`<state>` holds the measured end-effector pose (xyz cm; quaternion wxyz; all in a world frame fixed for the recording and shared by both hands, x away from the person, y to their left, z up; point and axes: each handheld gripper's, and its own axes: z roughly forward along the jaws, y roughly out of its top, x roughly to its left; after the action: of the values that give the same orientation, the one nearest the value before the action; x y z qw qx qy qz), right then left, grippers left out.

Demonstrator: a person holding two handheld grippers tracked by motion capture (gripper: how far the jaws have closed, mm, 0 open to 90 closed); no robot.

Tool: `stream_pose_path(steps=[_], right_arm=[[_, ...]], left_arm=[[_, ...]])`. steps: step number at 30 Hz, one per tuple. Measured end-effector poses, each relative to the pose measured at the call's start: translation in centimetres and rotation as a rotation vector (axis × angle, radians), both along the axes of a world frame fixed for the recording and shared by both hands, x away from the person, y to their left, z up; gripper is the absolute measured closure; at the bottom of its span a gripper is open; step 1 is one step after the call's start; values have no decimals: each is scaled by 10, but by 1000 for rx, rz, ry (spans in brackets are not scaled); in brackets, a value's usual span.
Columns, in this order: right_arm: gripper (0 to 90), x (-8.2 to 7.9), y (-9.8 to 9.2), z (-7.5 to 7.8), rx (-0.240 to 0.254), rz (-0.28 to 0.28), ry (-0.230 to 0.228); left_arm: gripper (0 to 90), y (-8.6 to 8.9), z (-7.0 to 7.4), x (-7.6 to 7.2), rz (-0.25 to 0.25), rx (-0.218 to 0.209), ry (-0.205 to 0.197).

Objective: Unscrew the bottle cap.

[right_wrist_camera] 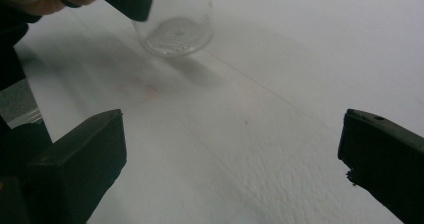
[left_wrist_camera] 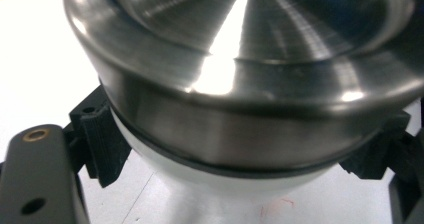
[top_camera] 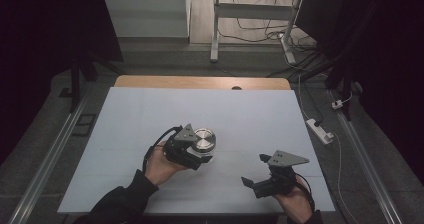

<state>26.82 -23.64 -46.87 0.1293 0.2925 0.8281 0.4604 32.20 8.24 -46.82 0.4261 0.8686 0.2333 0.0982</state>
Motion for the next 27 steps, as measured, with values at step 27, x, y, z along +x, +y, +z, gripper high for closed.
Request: stream_pose_path(steps=[27], right_arm=[[0,34,72,33,-6,94,-14]], left_arm=[[160,-3,-5,0,-15,12,8]])
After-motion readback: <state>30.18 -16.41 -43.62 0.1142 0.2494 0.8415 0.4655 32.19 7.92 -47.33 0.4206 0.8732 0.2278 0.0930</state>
